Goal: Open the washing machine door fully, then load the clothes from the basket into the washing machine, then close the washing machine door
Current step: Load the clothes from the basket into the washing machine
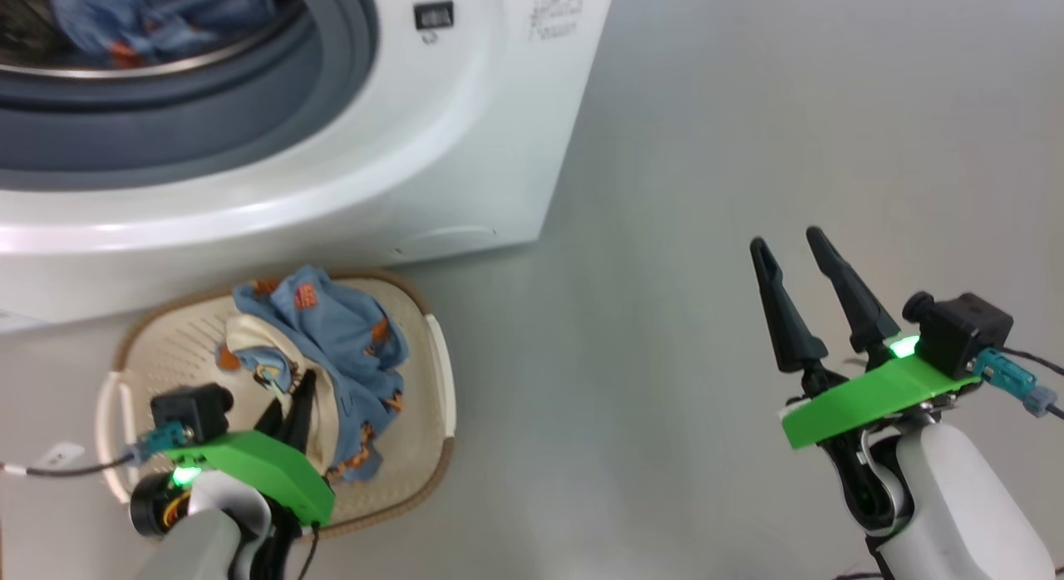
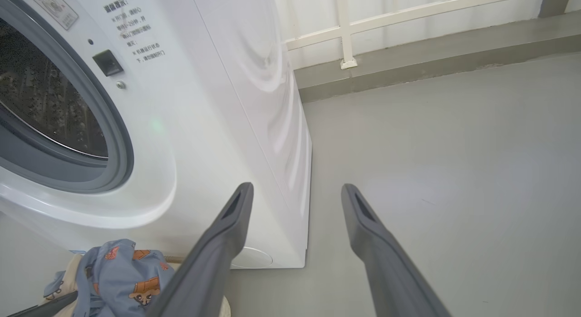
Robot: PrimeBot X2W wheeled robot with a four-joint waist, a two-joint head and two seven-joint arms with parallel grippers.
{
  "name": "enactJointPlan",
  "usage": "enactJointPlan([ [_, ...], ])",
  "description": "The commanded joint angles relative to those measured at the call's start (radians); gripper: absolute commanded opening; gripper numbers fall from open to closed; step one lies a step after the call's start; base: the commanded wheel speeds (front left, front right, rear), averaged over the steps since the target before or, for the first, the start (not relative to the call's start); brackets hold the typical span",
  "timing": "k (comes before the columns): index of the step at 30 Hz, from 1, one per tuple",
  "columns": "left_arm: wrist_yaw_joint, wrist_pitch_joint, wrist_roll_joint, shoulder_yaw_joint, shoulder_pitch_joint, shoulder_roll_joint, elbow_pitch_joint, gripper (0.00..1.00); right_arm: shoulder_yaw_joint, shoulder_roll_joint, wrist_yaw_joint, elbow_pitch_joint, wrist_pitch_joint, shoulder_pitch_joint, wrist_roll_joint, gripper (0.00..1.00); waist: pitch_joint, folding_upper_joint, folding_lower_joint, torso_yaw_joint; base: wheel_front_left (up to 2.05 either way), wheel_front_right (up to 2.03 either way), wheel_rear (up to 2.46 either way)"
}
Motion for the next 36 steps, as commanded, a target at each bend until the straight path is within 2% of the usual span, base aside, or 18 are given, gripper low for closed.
enactJointPlan([
  [1,-0.002,-0.014,0.015,0.041,0.017,0.022,-0.026,0.0,0.018,-0.009,0.001,-0.016,-0.005,0.028,0.011,1.0,-0.096,0.0,0.0,0.051,0.0,0.0,0.0],
  [12,-0.002,-0.014,0.188,0.256,0.193,-0.049,-0.276,0.0,0.022,-0.037,0.001,0.002,-0.005,0.094,0.026,1.0,-0.234,0.0,0.0,0.09,0.0,0.0,0.0],
  [18,-0.002,-0.014,0.252,0.336,0.255,-0.084,-0.402,0.0,0.023,-0.037,0.001,0.009,-0.005,0.128,0.036,1.0,-0.283,0.0,0.0,0.102,0.0,0.0,0.0],
  [27,-0.002,-0.014,0.336,0.403,0.317,-0.112,-0.552,0.0,0.021,-0.054,0.001,0.01,-0.005,0.16,0.043,1.0,-0.35,0.0,0.0,0.117,0.0,0.0,0.0],
  [36,-0.002,-0.014,0.374,0.432,0.331,-0.123,-0.589,0.0,0.017,-0.065,0.001,0.0,-0.005,0.174,0.044,1.0,-0.359,0.0,0.0,0.122,0.0,0.0,0.0],
])
